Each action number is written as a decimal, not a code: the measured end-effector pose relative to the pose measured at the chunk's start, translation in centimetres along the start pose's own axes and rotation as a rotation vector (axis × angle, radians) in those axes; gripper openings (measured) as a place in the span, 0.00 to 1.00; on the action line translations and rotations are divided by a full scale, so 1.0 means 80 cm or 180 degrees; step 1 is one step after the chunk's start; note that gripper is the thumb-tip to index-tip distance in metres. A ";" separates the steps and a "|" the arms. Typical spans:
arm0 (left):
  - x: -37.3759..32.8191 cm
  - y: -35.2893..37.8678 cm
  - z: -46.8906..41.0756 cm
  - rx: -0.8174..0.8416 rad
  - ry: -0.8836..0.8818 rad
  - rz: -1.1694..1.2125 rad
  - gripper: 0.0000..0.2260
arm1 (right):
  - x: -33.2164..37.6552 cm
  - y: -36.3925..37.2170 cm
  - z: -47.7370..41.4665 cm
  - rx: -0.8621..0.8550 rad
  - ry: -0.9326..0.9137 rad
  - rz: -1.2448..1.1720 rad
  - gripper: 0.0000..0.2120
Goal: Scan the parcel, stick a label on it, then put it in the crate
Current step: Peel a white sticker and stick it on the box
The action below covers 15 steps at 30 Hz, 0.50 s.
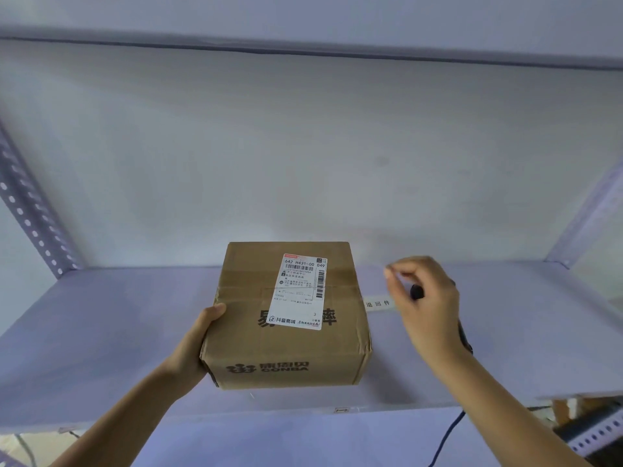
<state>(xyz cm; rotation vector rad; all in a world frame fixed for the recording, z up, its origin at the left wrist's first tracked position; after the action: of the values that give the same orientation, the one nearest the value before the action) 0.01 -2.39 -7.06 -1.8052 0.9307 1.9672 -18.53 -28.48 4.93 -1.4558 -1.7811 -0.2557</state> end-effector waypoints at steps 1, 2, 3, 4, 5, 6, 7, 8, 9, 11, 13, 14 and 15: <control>-0.001 0.001 0.000 -0.0005 0.0013 0.0009 0.18 | 0.013 0.006 0.012 0.0045 -0.0381 0.0164 0.05; -0.001 0.001 0.000 -0.0033 0.0010 0.0028 0.19 | 0.024 0.012 0.025 0.0057 -0.0742 0.0310 0.09; -0.002 0.001 0.000 -0.0065 -0.0003 0.0043 0.20 | 0.033 0.017 0.038 0.0063 -0.1050 0.0417 0.12; -0.002 0.001 0.001 -0.0081 -0.0007 0.0039 0.20 | 0.041 0.022 0.050 0.0070 -0.1290 0.0489 0.14; -0.004 0.002 0.001 -0.0077 0.0001 0.0038 0.20 | 0.046 0.026 0.059 0.0071 -0.1460 0.0536 0.14; -0.005 0.004 0.002 -0.0061 0.0008 0.0053 0.20 | 0.050 0.029 0.067 0.0054 -0.1582 0.0582 0.12; -0.006 0.006 0.003 -0.0037 0.0007 0.0081 0.19 | 0.055 0.032 0.074 0.0011 -0.1682 0.0626 0.11; -0.007 0.007 0.004 -0.0021 0.0000 0.0092 0.19 | 0.059 0.034 0.079 -0.0044 -0.1777 0.0651 0.10; -0.009 0.007 0.005 -0.0021 0.0003 0.0076 0.19 | 0.062 0.035 0.083 -0.0098 -0.1853 0.0641 0.08; -0.009 0.007 0.006 -0.0007 -0.0008 -0.0009 0.19 | 0.069 0.037 0.088 -0.0201 -0.1940 0.0573 0.10; -0.012 0.006 0.008 -0.0001 -0.0009 -0.0238 0.18 | 0.074 0.039 0.091 -0.0278 -0.1995 0.0577 0.12; -0.016 0.006 0.008 -0.0022 0.0028 -0.0406 0.18 | 0.076 0.040 0.092 -0.0282 -0.1995 0.0588 0.11; -0.020 0.003 0.008 -0.0074 0.0115 -0.0603 0.19 | 0.078 0.042 0.092 -0.0281 -0.1995 0.0607 0.10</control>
<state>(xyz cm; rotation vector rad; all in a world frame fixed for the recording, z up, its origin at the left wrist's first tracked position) -0.37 -1.88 -5.47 -1.8725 0.7205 1.8419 -18.94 -18.41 3.28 -1.8967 -2.1053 0.2551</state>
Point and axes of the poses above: each hand's wrist, its own z-axis away from the middle knuckle, its own y-axis out of the palm, x = y × z, the point moved 6 cm from there along -z, towards the middle knuckle, and after that the axes turned 13 degrees about y, right-handed, at the moved point
